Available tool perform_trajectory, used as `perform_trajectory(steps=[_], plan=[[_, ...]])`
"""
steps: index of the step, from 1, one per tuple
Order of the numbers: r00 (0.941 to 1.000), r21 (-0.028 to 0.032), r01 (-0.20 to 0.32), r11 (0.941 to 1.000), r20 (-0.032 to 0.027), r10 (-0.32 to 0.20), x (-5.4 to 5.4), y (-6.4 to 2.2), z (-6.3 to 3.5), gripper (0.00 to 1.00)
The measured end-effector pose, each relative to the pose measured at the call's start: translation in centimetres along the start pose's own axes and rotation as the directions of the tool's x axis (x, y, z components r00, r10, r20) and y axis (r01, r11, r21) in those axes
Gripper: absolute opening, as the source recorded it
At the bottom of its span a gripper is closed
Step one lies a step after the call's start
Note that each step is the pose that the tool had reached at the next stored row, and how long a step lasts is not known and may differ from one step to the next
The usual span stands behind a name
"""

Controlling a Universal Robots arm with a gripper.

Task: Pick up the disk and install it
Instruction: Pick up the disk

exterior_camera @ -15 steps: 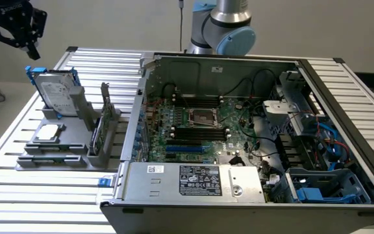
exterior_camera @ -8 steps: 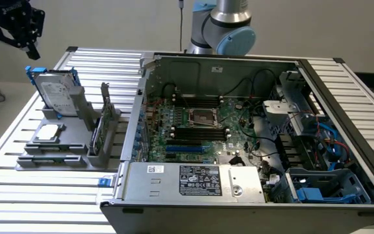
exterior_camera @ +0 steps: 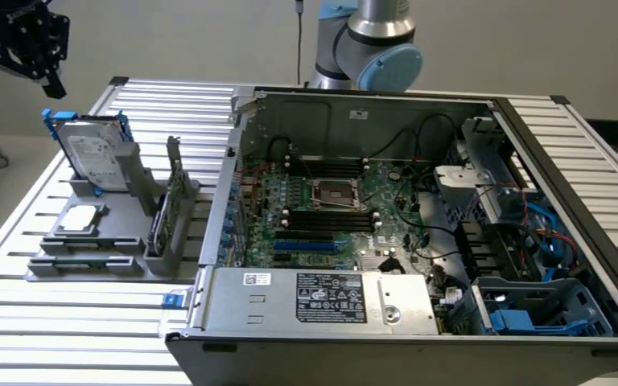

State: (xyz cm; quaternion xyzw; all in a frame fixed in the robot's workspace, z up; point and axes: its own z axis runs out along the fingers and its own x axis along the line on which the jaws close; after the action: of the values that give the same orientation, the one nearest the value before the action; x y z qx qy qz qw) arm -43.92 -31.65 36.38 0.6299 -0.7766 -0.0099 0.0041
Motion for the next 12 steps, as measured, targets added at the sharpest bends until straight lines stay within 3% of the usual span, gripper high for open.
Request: perform_trajectory(steps=[6, 12], plan=[[0.9941, -0.0011, 0.109, 0.9941, -0.0006, -0.109, 0.0, 0.0, 0.03, 0.11], [0.9761, -0.0023, 0.217, 0.9761, 0.0009, -0.217, 0.0, 0.0, 0.09, 0.11]])
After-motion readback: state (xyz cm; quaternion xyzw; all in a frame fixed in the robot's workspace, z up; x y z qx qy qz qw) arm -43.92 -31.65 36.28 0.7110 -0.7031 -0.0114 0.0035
